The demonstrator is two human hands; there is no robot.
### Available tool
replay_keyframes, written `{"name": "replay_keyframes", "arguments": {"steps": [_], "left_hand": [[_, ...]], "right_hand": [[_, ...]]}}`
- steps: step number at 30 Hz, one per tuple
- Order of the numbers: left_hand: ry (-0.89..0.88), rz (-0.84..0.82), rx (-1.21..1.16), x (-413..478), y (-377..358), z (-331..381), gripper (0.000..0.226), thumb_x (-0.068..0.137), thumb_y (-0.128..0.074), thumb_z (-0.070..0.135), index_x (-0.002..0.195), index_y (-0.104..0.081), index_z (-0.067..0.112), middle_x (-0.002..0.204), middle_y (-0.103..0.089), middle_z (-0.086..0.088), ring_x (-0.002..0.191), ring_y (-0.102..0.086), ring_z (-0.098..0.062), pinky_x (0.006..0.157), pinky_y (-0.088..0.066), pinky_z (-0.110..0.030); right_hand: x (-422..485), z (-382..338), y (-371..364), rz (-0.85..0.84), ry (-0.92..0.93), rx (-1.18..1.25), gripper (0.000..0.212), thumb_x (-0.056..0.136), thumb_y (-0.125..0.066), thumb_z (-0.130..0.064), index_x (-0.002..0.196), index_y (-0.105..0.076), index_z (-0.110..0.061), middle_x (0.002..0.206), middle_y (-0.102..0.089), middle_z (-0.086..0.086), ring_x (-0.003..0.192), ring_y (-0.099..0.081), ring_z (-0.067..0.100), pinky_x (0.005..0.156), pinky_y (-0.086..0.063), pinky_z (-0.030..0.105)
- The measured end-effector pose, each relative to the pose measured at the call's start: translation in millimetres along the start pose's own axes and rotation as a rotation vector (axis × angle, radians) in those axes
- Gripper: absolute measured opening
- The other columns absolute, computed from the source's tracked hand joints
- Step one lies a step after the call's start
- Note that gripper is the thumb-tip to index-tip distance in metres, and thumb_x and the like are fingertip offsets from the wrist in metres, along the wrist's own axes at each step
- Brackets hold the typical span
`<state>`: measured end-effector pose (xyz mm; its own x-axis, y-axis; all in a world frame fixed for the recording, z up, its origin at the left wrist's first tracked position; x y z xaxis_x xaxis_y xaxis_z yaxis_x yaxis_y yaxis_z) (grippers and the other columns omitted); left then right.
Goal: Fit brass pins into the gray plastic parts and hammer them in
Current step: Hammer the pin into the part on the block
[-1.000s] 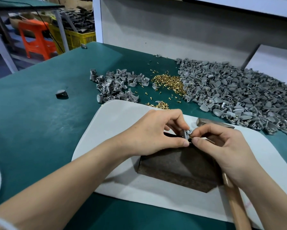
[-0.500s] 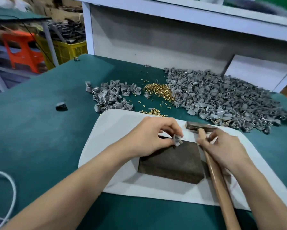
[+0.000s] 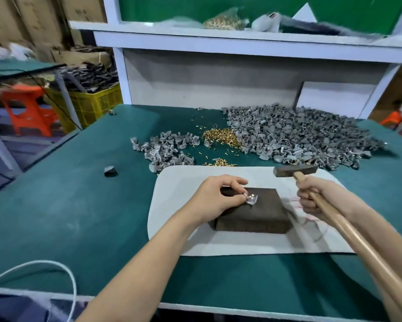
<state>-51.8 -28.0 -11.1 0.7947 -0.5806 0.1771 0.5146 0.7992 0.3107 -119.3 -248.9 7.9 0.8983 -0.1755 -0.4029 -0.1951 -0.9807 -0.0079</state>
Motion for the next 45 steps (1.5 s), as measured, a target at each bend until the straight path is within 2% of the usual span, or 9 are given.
{"name": "replay_keyframes", "arguments": {"steps": [4, 7, 10, 15, 19, 26, 31, 35, 45], "left_hand": [[0.02, -0.03, -0.037, 1.6, 1.2, -0.2, 0.008, 0.083, -0.068, 0.002, 0.079, -0.066, 0.009, 0.117, -0.063, 0.002, 0.099, -0.06, 0.001, 0.09, -0.041, -0.009], [0.018, -0.038, -0.041, 0.6, -0.8, 1.3, 0.012, 0.082, -0.068, 0.001, 0.077, -0.065, 0.011, 0.114, -0.063, 0.002, 0.098, -0.058, 0.006, 0.087, -0.04, -0.006], [0.015, -0.04, -0.066, 1.4, -2.9, -2.2, 0.017, 0.081, -0.066, -0.003, 0.075, -0.063, 0.012, 0.113, -0.063, -0.001, 0.1, -0.059, 0.004, 0.086, -0.041, -0.005], [-0.003, -0.047, -0.085, 3.8, -4.4, -1.6, 0.025, 0.08, -0.065, -0.006, 0.071, -0.06, 0.016, 0.111, -0.064, 0.0, 0.095, -0.06, 0.006, 0.084, -0.043, -0.007], [0.004, -0.04, -0.081, 4.7, -4.8, -3.3, 0.023, 0.079, -0.065, -0.006, 0.071, -0.06, 0.015, 0.112, -0.064, 0.002, 0.105, -0.062, -0.011, 0.092, -0.046, -0.022], [0.0, -0.042, -0.119, 5.8, -4.3, -3.5, 0.022, 0.079, -0.068, -0.004, 0.067, -0.062, 0.014, 0.104, -0.065, 0.003, 0.092, -0.062, 0.002, 0.083, -0.047, -0.01], [-0.002, -0.029, -0.091, 5.9, -4.0, -4.5, 0.023, 0.08, -0.068, -0.003, 0.068, -0.061, 0.014, 0.103, -0.065, 0.005, 0.095, -0.063, -0.004, 0.084, -0.047, -0.014], [0.004, -0.048, -0.131, 4.7, -2.8, -3.9, 0.027, 0.08, -0.066, -0.008, 0.064, -0.06, 0.013, 0.099, -0.065, 0.006, 0.084, -0.063, 0.0, 0.08, -0.049, -0.014], [0.011, -0.044, -0.125, 3.4, -1.8, -2.3, 0.026, 0.08, -0.067, -0.008, 0.064, -0.061, 0.012, 0.097, -0.066, 0.006, 0.077, -0.063, 0.009, 0.074, -0.047, -0.008]], "right_hand": [[-28.5, -22.0, -31.3, -0.128, 0.095, 0.119, 0.019, 0.088, -0.047, -0.02, 0.072, -0.039, -0.013, 0.047, -0.031, -0.002, 0.031, -0.024, 0.009, 0.031, -0.025, 0.019], [-46.8, -32.6, -44.7, -0.063, 0.078, -0.101, 0.03, 0.096, -0.041, -0.033, 0.081, -0.047, -0.008, 0.044, -0.033, 0.003, 0.028, -0.024, 0.012, 0.033, -0.023, 0.016], [-54.8, -31.6, -57.1, 0.025, 0.144, -0.371, 0.04, 0.101, -0.036, -0.027, 0.081, -0.054, 0.002, 0.041, -0.042, 0.009, 0.022, -0.029, 0.013, 0.033, -0.024, 0.011], [-55.6, -28.8, -72.5, 0.137, 0.267, -0.537, 0.041, 0.102, -0.035, -0.023, 0.076, -0.053, 0.002, 0.039, -0.039, 0.002, 0.022, -0.027, 0.014, 0.03, -0.02, 0.012], [-55.3, -35.2, -77.9, 0.135, 0.284, -0.55, 0.039, 0.103, -0.032, -0.022, 0.08, -0.052, 0.002, 0.038, -0.038, 0.0, 0.022, -0.028, 0.014, 0.031, -0.021, 0.013], [-55.4, -24.0, -83.9, 0.183, 0.303, -0.635, 0.038, 0.102, -0.031, -0.022, 0.075, -0.048, -0.003, 0.037, -0.036, 0.0, 0.021, -0.028, 0.013, 0.029, -0.022, 0.016], [-63.1, -40.0, -77.0, 0.283, 0.429, -0.541, 0.037, 0.101, -0.033, -0.025, 0.073, -0.048, -0.006, 0.034, -0.036, -0.003, 0.021, -0.028, 0.012, 0.03, -0.021, 0.012], [-50.4, -18.8, -93.6, 0.244, 0.294, -0.689, 0.04, 0.101, -0.033, -0.029, 0.068, -0.045, -0.009, 0.029, -0.035, -0.005, 0.022, -0.03, 0.009, 0.03, -0.024, 0.018], [-49.4, -26.9, -94.5, 0.307, 0.326, -0.726, 0.045, 0.101, -0.031, -0.033, 0.067, -0.046, -0.007, 0.035, -0.042, 0.002, 0.023, -0.037, 0.018, 0.032, -0.028, 0.019]]}}
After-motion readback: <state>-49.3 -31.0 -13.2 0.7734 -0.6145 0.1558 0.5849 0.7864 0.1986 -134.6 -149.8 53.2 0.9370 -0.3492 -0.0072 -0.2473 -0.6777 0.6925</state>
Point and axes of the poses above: each hand's wrist, its own x-axis towards the middle knuckle, its own y-axis out of the back of the hand, z = x × y, the point moved 3 cm from there along x, towards the middle knuckle
